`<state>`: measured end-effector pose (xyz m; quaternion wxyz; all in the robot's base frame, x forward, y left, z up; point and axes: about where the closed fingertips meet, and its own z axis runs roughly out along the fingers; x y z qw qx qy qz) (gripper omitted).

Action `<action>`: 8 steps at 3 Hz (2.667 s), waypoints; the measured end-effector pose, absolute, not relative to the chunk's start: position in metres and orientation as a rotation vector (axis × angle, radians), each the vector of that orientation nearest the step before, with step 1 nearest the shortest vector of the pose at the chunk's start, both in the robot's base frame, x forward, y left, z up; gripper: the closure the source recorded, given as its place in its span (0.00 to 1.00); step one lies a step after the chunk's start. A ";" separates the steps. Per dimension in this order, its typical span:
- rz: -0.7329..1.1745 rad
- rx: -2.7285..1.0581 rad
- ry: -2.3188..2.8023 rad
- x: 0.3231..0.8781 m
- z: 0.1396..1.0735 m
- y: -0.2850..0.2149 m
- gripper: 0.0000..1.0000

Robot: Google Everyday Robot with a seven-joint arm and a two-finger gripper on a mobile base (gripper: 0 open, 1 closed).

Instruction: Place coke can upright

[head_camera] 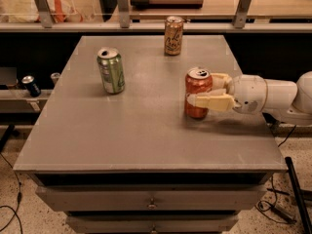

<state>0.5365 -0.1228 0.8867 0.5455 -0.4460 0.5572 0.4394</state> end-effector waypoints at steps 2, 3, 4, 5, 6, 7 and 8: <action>1.045 -1.061 1.320 0.537 0.885 -0.122 0.00; 1.028 -1.089 1.330 0.537 0.888 -0.123 0.00; 0.937 -1.172 1.368 0.536 0.896 -0.129 0.00; 0.802 -1.289 1.430 0.532 0.905 -0.138 0.00; 0.657 -1.400 1.509 0.527 0.913 -0.153 0.00; 0.517 -1.486 1.589 0.521 0.920 -0.171 0.00; 0.300 -1.559 1.692 0.518 0.922 -0.185 0.00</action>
Offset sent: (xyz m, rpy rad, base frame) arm 0.0013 -0.0027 -0.0044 -0.0084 0.0028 0.0055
